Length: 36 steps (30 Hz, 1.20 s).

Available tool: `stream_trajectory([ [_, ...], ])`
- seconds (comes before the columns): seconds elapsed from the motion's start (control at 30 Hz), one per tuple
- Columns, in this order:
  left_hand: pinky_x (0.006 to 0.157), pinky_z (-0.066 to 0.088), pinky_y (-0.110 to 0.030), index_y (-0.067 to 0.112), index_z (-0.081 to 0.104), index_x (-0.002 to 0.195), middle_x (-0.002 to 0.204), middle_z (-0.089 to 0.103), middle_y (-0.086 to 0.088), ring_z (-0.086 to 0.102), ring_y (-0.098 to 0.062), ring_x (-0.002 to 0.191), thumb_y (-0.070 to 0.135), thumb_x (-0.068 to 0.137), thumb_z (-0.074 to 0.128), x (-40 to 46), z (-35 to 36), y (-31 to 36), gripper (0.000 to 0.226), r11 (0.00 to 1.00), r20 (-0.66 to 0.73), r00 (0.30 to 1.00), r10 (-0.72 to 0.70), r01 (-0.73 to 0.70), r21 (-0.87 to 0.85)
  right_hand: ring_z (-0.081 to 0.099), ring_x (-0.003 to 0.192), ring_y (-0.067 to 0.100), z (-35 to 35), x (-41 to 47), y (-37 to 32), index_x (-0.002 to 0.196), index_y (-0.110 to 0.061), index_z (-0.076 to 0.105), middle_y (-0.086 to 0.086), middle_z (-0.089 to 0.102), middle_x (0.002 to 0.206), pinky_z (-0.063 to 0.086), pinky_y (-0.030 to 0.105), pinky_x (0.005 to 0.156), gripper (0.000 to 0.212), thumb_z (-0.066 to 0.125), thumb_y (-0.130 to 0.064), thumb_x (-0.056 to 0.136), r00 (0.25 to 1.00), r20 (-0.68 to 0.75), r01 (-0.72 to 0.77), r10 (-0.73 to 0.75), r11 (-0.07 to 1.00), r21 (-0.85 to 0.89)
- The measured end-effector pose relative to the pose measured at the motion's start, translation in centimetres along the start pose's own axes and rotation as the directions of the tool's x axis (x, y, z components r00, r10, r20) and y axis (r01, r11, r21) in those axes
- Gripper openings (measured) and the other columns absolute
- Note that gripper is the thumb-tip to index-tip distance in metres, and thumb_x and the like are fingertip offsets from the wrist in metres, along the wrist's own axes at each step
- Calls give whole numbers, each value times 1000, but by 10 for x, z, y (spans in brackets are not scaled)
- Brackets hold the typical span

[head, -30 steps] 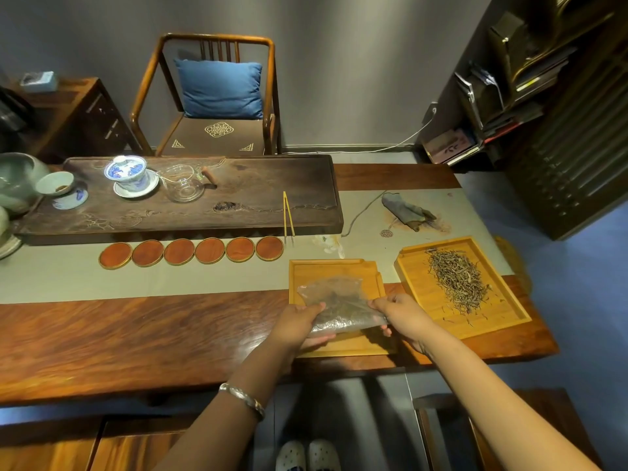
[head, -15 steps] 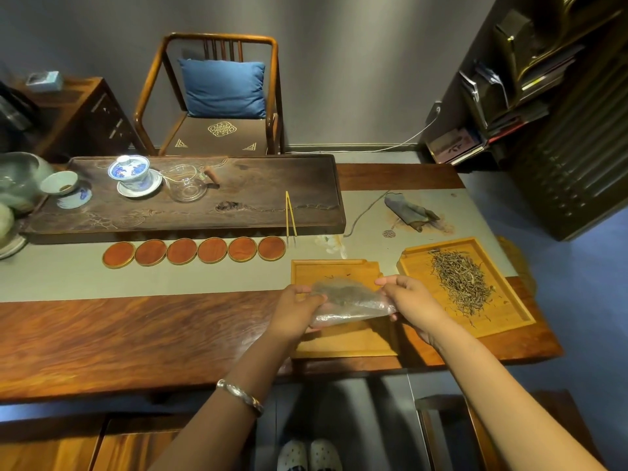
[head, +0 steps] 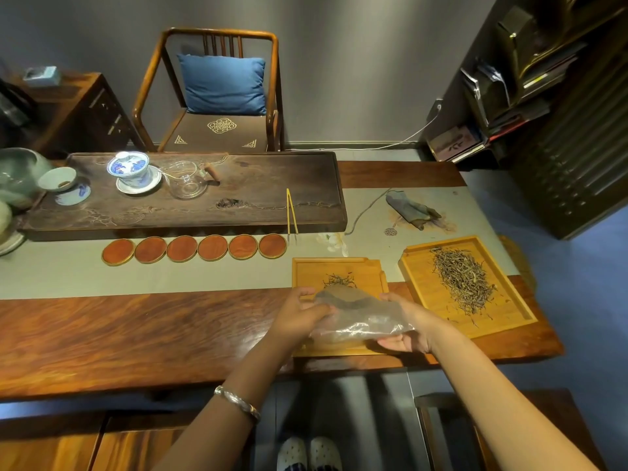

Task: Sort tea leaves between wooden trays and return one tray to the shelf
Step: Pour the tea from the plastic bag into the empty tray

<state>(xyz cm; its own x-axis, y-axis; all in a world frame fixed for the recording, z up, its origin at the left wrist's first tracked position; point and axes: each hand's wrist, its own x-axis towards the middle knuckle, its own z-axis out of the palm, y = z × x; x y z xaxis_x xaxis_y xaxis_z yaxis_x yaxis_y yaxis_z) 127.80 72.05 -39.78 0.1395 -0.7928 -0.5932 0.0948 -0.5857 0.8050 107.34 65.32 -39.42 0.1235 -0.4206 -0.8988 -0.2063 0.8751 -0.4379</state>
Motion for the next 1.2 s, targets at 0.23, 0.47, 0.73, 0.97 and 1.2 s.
stream_trajectory([
  [0.23, 59, 55, -31, 14, 58, 104, 98, 62, -10, 62, -21, 80, 48, 91, 54, 7, -3, -3, 37, 943, -22, 949, -314, 310, -122, 66, 45, 17, 5, 14, -1, 81, 0, 60, 10, 67, 57, 54, 22, 43, 10, 57, -4, 90, 999, -11, 37, -36, 977, 208],
  [0.47, 32, 37, -15, -4, 61, 105, 64, 53, -5, 48, -11, 48, 7, 87, 64, 13, 3, -1, 22, 990, -105, 985, -140, 140, -10, 60, 56, 18, -6, 14, -2, 80, 1, 62, 10, 62, 69, 48, 22, 43, 6, 59, 1, 85, 979, -107, 172, -172, 985, -10],
  [0.73, 42, 43, -13, 3, 62, 112, 78, 63, -7, 54, -5, 48, 3, 83, 69, 10, -3, 3, 30, 995, -89, 995, 44, -36, 89, 64, 95, 22, -15, 6, -5, 96, -6, 71, 12, 70, 104, 52, 34, 89, 15, 58, -3, 89, 903, -119, 381, -414, 897, -226],
  [0.97, 48, 50, -14, 5, 61, 113, 87, 67, -9, 63, 0, 51, -1, 82, 70, 18, -6, 0, 33, 989, -51, 992, 113, -108, 104, 56, 51, 10, -16, 7, -10, 97, -2, 69, 11, 65, 69, 50, 21, 51, 15, 55, -2, 92, 868, -135, 444, -477, 869, -218],
  [1.2, 60, 52, -27, 2, 62, 111, 81, 68, -6, 60, -15, 63, 4, 81, 73, 26, -6, -9, 32, 985, -72, 993, 92, -80, 155, 48, 50, 13, -8, 14, -5, 96, -3, 66, 9, 59, 67, 42, 19, 45, 13, 53, -1, 93, 854, -158, 432, -496, 844, -317],
])
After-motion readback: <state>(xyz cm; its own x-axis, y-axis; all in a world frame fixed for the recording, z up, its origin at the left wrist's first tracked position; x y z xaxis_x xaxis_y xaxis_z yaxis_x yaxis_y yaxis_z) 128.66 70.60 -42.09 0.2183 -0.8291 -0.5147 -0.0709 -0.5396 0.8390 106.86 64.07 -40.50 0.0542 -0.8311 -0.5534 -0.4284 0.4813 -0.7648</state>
